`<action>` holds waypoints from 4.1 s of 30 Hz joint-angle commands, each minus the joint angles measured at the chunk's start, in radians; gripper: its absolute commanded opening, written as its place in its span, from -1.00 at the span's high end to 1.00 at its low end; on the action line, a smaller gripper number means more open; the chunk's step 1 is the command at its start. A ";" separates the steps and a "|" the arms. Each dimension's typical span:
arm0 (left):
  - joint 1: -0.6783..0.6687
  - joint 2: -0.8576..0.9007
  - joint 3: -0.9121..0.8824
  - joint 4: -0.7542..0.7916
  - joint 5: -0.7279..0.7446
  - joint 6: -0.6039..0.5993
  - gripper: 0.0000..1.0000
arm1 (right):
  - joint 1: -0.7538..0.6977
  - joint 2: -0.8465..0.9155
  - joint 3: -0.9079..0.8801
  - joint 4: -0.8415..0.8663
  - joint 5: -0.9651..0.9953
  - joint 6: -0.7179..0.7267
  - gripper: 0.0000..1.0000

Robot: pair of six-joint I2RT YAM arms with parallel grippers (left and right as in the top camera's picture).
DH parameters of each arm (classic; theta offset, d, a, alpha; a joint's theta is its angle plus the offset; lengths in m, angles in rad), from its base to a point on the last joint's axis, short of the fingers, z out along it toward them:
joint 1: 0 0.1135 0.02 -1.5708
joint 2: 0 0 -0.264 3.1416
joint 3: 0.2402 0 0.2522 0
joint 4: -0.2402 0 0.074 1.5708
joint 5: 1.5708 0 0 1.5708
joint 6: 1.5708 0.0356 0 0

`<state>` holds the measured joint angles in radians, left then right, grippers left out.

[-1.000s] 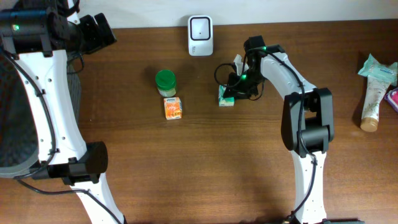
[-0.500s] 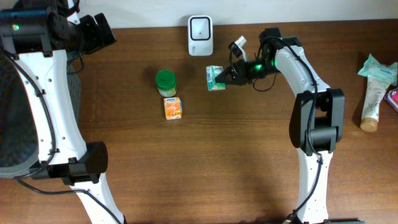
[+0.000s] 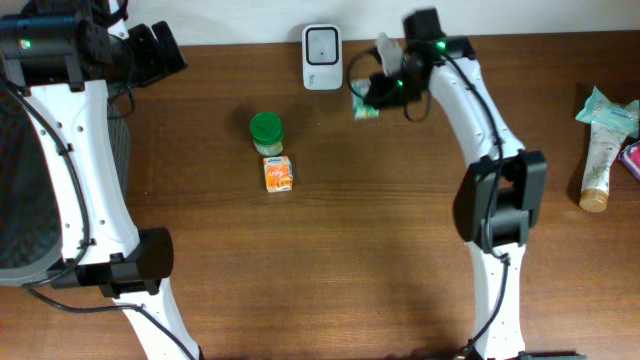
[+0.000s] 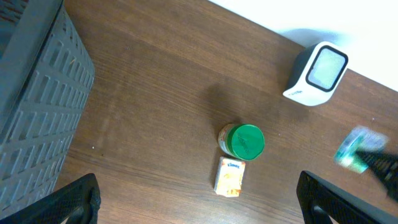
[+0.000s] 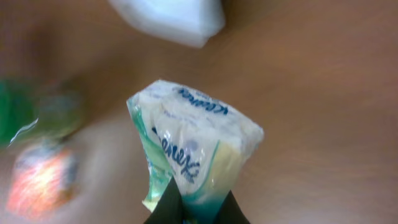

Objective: Scan the item barcode
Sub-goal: 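Lift the green tissue pack up in front of the scanner, then carry the green tissue pack to the right table edge and release, then reach the right gripper to the green Knorr bottle and grasp it, then lift the green bottle and hold it in front of the scanner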

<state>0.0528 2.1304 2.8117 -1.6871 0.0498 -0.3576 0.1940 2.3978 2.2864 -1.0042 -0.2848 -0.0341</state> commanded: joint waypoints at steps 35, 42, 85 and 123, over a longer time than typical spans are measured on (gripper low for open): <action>0.002 -0.016 0.002 -0.001 0.007 0.015 -0.98 | -0.608 -0.006 0.079 -0.167 0.604 0.134 -0.99; 0.002 -0.016 0.002 -0.001 0.007 0.015 -0.98 | -0.589 -0.006 0.079 -0.217 -0.088 0.132 -0.97; 0.002 -0.016 0.002 -0.001 0.007 0.015 -0.98 | 0.452 0.119 0.054 0.174 0.256 0.605 -0.97; 0.002 -0.016 0.002 -0.001 0.007 0.015 -0.98 | 0.080 -0.039 0.008 -0.198 0.053 0.520 -0.97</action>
<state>0.0528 2.1304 2.8117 -1.6875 0.0528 -0.3580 0.2844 2.3978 2.3013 -1.2213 -0.0830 0.2832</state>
